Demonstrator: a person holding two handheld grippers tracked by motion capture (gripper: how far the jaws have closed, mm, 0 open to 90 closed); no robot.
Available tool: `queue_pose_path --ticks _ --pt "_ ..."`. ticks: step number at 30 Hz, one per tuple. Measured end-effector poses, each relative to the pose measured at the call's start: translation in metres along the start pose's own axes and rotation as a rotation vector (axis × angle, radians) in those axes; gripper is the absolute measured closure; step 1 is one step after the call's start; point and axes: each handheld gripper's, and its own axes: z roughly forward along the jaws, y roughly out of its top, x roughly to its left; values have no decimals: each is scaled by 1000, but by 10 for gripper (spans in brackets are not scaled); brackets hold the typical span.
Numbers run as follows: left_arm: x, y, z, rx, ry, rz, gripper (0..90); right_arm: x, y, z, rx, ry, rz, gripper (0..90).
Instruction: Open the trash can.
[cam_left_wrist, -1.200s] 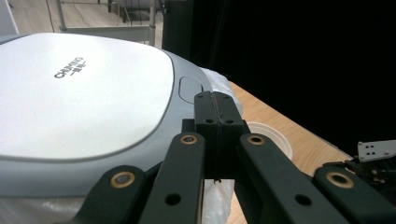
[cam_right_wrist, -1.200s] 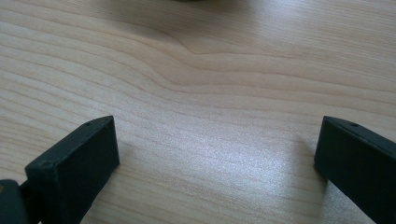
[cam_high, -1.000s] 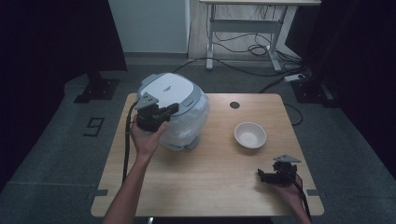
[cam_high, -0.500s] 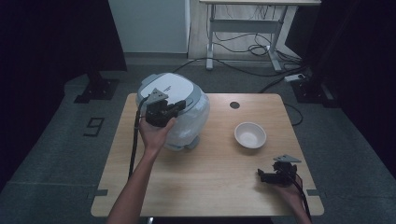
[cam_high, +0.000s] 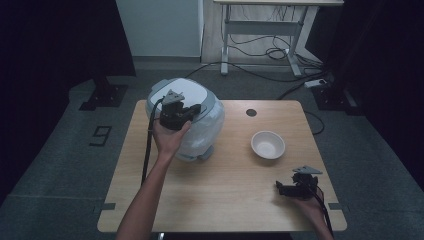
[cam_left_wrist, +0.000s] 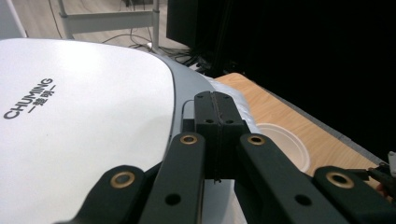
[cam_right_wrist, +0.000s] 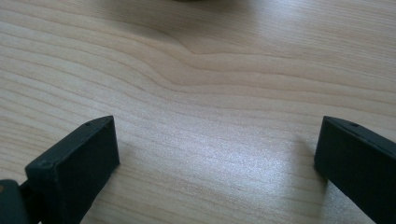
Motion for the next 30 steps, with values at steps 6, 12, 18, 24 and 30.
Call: queue_pose_path --ticks 6,12,18,24,30 --pt "0 2 7 23 12 4 900 0 0 0 0 0 0 0" --pt "-1 1 8 21 15 2 900 0 0 0 0 0 0 0" --pt "0 1 8 20 4 -11 900 0 0 0 -1 -1 1 0" --pt "2 -1 8 11 -12 -31 900 0 0 0 -1 0 0 0" --pt "3 -2 8 12 -17 -41 900 0 0 0 -1 0 1 0"
